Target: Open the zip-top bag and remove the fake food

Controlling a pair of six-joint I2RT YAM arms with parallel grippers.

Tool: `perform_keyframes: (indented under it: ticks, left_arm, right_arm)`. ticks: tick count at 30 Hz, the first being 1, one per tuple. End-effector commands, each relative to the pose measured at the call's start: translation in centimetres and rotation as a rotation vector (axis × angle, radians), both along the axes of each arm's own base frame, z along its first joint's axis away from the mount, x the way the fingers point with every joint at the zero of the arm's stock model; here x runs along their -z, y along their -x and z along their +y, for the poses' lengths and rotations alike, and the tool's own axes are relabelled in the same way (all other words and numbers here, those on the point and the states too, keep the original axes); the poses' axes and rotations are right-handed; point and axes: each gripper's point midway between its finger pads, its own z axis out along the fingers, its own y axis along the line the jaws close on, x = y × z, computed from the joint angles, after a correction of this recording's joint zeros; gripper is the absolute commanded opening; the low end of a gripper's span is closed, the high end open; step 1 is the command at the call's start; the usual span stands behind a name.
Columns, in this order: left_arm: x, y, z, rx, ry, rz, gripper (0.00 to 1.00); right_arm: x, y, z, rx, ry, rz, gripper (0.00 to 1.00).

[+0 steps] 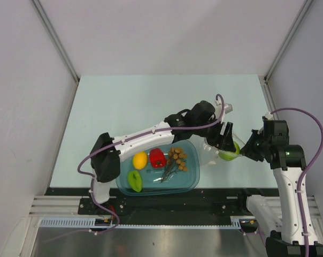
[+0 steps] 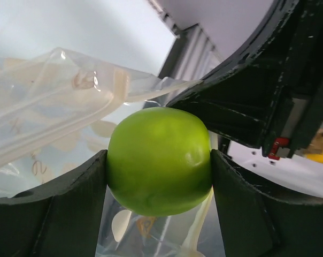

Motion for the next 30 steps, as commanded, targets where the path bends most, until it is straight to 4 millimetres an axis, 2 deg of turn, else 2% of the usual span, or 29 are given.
perform_keyframes:
  ticks: [1,5,7,8,10,11,12,13,14,17,22,24,26,27,28,29,30]
  left_arm:
    - [-7.0,0.1,0.9,0.088,0.291,0.067,0.00]
    - [-9.2,0.9,1.1,0.152,0.384,0.085,0.00]
    - [-9.6,1.1,1.4,0.154,0.415,0.139,0.00]
    - [-10.5,0.8,1.5,0.136,0.457,0.123,0.00]
    - [-9.8,-0.9,1.4,0.041,0.442,0.129,0.00]
    - [-8.7,-1.5,1.5,-0.003,0.393,0.147,0.00]
    - [-9.1,-2.7,1.5,-0.061,0.371,0.137,0.00]
    - [-6.5,-3.8,1.9,-0.155,0.244,0.176,0.00]
    - [-6.3,-4.4,2.0,-0.184,0.212,0.187,0.00]
    - [-7.7,-5.1,1.4,-0.221,0.227,0.245,0.00]
    - [-9.9,-5.4,0.9,-0.255,0.309,0.367,0.00]
    - [-11.4,-4.8,0.8,-0.209,0.332,0.394,0.00]
    - [-12.2,-4.2,0.4,-0.153,0.355,0.425,0.00]
    - [-12.0,-3.1,0.5,-0.104,0.352,0.490,0.00]
    - [-13.7,-2.4,0.5,-0.042,0.426,0.482,0.00]
    - [-14.1,-1.8,0.6,-0.001,0.457,0.503,0.00]
    - [-13.0,-0.7,1.1,0.038,0.444,0.603,0.00]
  right_arm:
    - [0.8,0.6,-1.5,0.087,0.044,0.033,0.00]
    - [0.7,0.7,-2.2,0.116,0.075,0.033,0.00]
    - [0.6,0.8,-2.1,0.113,0.070,0.030,0.00]
    - [0.4,0.8,-2.0,0.110,0.063,0.023,0.00]
    - [0.0,0.8,-1.0,0.083,0.015,-0.007,0.00]
    - [-0.2,0.9,-0.7,0.083,-0.002,-0.025,0.00]
    - [-0.1,1.0,-0.6,0.086,-0.012,-0.024,0.00]
    - [0.5,1.3,-0.6,0.092,-0.013,-0.009,0.00]
    - [0.8,1.5,-0.6,0.098,-0.018,0.001,0.00]
    - [2.0,2.2,-0.6,0.114,-0.024,0.030,0.00]
    - [2.5,2.5,-0.9,0.138,-0.016,0.014,0.00]
    - [2.4,2.2,-0.9,0.141,-0.019,0.007,0.00]
    - [2.2,1.8,-1.0,0.147,-0.014,0.001,0.00]
    - [2.1,1.3,-1.2,0.155,-0.004,0.006,0.00]
    - [2.0,1.0,-1.3,0.159,-0.001,0.006,0.00]
    - [1.8,0.6,-1.5,0.164,0.003,0.003,0.00]
    - [1.4,0.2,-2.0,0.182,0.027,-0.006,0.00]
